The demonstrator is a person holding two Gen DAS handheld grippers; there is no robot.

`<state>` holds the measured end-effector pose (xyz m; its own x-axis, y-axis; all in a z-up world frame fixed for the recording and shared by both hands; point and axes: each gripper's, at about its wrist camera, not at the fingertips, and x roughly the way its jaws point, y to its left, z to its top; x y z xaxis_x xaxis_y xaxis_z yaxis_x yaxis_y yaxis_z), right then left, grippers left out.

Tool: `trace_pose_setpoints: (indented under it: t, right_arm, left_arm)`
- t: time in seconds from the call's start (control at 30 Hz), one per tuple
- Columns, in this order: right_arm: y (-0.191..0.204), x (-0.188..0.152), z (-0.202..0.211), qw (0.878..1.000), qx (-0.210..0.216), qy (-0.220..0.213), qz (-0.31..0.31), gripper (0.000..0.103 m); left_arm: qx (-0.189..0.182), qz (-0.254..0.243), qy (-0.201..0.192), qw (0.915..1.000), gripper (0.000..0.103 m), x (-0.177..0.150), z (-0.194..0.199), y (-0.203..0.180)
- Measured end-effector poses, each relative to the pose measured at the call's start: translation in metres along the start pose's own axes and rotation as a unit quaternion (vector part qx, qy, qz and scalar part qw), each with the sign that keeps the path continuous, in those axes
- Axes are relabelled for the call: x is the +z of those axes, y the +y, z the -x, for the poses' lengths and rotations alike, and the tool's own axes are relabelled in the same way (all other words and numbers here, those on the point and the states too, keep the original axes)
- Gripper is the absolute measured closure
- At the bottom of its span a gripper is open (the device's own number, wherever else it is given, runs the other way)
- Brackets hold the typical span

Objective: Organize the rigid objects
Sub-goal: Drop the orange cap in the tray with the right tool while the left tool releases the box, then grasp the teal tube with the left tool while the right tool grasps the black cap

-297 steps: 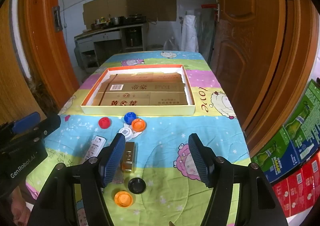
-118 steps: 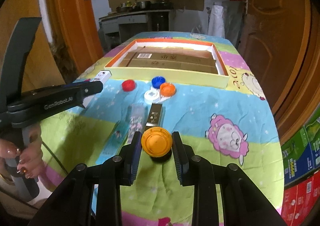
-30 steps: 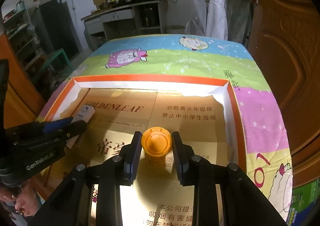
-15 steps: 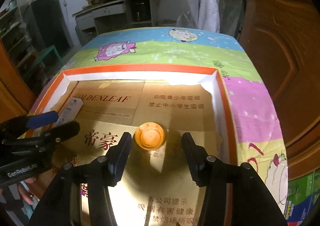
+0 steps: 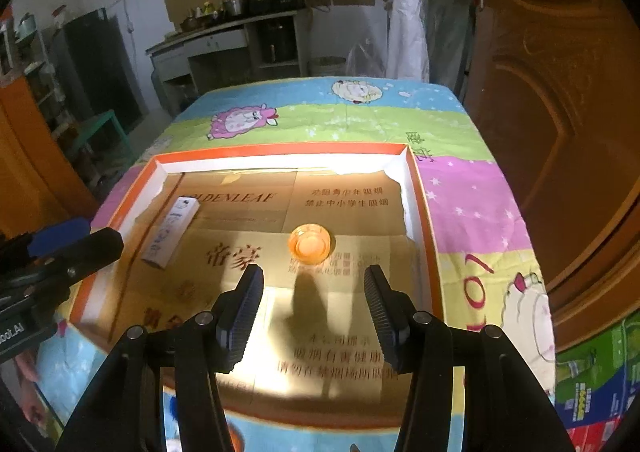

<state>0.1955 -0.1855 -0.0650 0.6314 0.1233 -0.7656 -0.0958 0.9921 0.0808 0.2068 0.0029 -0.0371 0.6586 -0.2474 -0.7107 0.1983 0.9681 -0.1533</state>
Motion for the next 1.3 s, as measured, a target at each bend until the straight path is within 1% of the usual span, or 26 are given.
trace_pose_setpoints:
  t: [0.13,0.23,0.37,0.53,0.67,0.77,0.93,1.17,1.3]
  right_arm:
    - [0.004,-0.009,0.02,1.0,-0.001,-0.009,0.001,0.049]
    - [0.008,-0.018,0.035,1.0,0.001,-0.014,0.0,0.049]
    - [0.012,-0.031,0.057,1.0,-0.01,-0.027,0.003,0.049]
    - [0.017,-0.046,0.075,1.0,-0.007,-0.028,0.001,0.049]
    - [0.024,-0.062,0.089,0.999,-0.013,-0.032,0.01,0.049]
    - [0.027,-0.072,0.097,0.999,-0.014,-0.034,0.01,0.049]
    - [0.03,-0.089,0.112,0.999,-0.017,-0.04,0.012,0.049]
    - [0.029,-0.116,0.129,0.999,-0.024,-0.039,0.002,0.049]
    - [0.029,-0.131,0.14,0.999,-0.028,-0.041,0.0,0.049]
  left_arm:
    - [-0.006,-0.001,-0.008,0.9999,0.039,-0.009,0.019,-0.002]
    - [-0.004,-0.009,-0.017,0.9998,0.039,-0.015,0.034,-0.006]
    - [-0.004,-0.017,-0.021,0.9996,0.04,-0.025,0.05,-0.009]
    - [-0.012,-0.018,-0.027,0.9994,0.04,-0.041,0.068,-0.012]
    - [-0.013,-0.016,-0.029,0.9994,0.04,-0.057,0.082,-0.013]
    - [-0.021,-0.011,-0.031,0.9992,0.043,-0.067,0.091,-0.012]
    - [-0.013,-0.02,-0.036,0.9991,0.043,-0.083,0.109,-0.016]
    - [-0.011,-0.014,-0.027,0.9995,0.044,-0.106,0.123,-0.019]
    - [-0.004,-0.021,-0.026,0.9994,0.044,-0.123,0.13,-0.021]
